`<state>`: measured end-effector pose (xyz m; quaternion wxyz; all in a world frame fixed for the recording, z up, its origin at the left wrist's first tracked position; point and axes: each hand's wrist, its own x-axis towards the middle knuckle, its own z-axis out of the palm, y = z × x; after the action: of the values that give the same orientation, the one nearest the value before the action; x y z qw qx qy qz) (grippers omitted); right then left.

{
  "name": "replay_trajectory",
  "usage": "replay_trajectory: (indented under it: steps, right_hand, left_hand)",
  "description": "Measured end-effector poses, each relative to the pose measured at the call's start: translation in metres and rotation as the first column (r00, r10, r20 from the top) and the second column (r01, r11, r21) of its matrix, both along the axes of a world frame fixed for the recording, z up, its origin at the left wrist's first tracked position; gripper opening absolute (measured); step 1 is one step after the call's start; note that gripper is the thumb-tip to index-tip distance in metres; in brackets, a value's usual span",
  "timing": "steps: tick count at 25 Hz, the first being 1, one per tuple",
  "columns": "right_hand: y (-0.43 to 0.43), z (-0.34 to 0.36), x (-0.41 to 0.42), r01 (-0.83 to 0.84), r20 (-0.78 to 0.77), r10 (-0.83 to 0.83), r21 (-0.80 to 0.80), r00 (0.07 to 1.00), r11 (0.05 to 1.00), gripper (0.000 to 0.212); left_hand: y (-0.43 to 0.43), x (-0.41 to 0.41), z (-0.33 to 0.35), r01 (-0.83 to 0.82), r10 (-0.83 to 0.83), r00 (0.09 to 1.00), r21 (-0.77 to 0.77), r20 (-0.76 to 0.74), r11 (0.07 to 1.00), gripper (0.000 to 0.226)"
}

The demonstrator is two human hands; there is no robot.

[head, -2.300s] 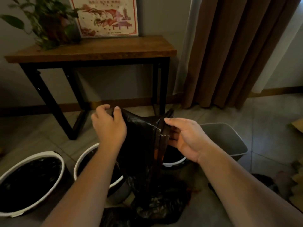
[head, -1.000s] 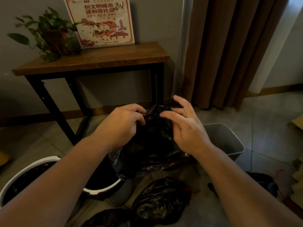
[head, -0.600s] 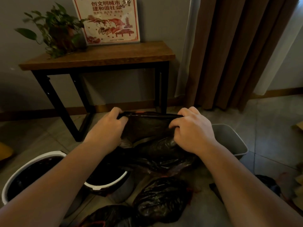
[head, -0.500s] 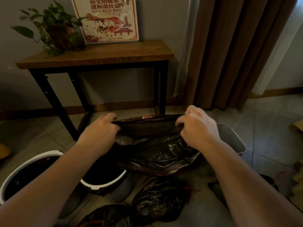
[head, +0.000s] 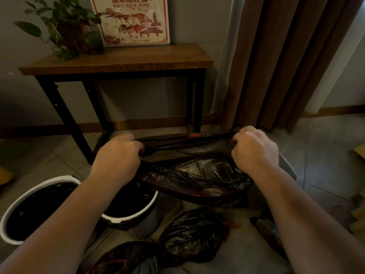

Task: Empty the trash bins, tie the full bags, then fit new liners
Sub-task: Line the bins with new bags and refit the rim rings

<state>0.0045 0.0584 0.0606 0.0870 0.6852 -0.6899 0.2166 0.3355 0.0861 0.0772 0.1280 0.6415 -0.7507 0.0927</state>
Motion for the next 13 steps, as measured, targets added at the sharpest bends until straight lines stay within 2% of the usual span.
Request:
replay_trajectory:
  steps: [2, 4, 8, 10, 13]
  right_hand:
    - [0.000, -0.002, 0.004, 0.033, -0.013, -0.034, -0.014, 0.999, 0.999, 0.010]
    - [-0.001, -0.004, 0.007, 0.067, -0.025, -0.068, -0.028, 0.997, 0.997, 0.021]
    - [-0.005, -0.011, 0.006, 0.052, -0.028, -0.050, 0.067, 0.998, 0.996, 0.036]
    - [-0.007, -0.014, 0.004, 0.020, 0.031, -0.025, 0.163, 0.999, 0.986, 0.029]
    - [-0.013, -0.013, 0.001, 0.012, 0.095, -0.044, 0.314, 0.995, 0.949, 0.049]
  left_hand:
    - [-0.001, -0.003, -0.009, 0.018, -0.017, 1.000, 0.072, -0.015, 0.997, 0.028]
    - [-0.002, -0.011, -0.016, 0.017, -0.006, 0.995, 0.103, -0.104, 0.995, 0.028]
    - [0.004, -0.029, -0.016, -0.072, 0.062, 0.960, -0.028, -0.274, 0.997, 0.028]
    - [0.005, -0.033, -0.011, -0.109, 0.077, 0.972, -0.137, -0.220, 0.985, 0.033]
    - [0.001, -0.027, -0.007, -0.093, 0.084, 0.995, -0.178, -0.060, 0.980, 0.013]
